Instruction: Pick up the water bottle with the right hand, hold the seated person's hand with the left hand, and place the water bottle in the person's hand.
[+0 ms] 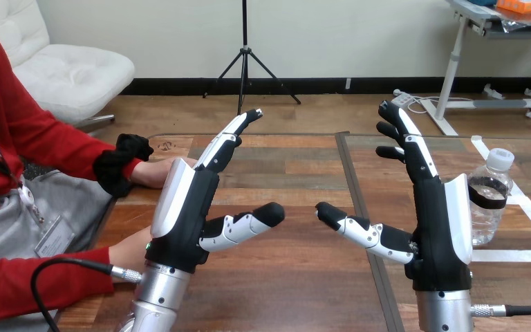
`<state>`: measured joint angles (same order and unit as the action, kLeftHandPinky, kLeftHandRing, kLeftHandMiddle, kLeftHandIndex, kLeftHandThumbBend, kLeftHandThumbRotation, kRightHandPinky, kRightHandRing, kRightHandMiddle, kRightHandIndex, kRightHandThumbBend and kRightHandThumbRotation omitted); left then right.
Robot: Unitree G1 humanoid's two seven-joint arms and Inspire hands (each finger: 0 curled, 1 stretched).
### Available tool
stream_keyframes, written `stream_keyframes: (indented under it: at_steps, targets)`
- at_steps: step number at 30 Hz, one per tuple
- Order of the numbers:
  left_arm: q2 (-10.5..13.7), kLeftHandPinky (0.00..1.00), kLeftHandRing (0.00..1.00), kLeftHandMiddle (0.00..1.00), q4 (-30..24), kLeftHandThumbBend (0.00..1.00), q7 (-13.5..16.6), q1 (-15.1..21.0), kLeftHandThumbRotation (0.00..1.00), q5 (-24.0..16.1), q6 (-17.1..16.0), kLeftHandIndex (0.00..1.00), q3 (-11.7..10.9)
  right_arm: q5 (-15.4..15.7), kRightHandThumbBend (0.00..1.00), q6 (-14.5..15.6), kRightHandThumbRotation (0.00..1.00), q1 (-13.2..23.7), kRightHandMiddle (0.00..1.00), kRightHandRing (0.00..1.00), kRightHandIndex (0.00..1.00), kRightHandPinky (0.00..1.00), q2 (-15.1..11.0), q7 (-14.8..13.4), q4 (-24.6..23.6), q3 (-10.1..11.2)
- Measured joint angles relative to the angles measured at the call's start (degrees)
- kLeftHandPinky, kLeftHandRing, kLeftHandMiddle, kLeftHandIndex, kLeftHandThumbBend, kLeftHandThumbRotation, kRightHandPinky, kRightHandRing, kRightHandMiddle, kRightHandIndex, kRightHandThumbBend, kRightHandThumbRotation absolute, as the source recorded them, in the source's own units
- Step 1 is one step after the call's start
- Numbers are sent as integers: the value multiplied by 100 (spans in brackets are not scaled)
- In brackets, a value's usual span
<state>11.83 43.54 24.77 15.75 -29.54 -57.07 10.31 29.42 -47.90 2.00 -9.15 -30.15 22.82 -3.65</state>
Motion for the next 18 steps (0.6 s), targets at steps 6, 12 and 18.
stream_keyframes:
  at_steps: [6, 12, 18]
  targets:
    - [-46, 83, 90, 90, 0, 78, -3, -1, 63, 31, 18, 89, -1, 0, 100, 0, 45, 0, 90, 85, 90, 73, 1, 0, 0, 0]
    - [-110, 83, 90, 90, 0, 86, -7, -1, 50, 131, 18, 88, -3, 0, 100, 0, 45, 0, 90, 85, 90, 73, 1, 0, 0, 0]
    - [-146, 84, 90, 90, 0, 93, -22, -1, 37, 216, 18, 89, -6, 3, 100, 18, 45, 0, 90, 85, 90, 73, 1, -1, 0, 0]
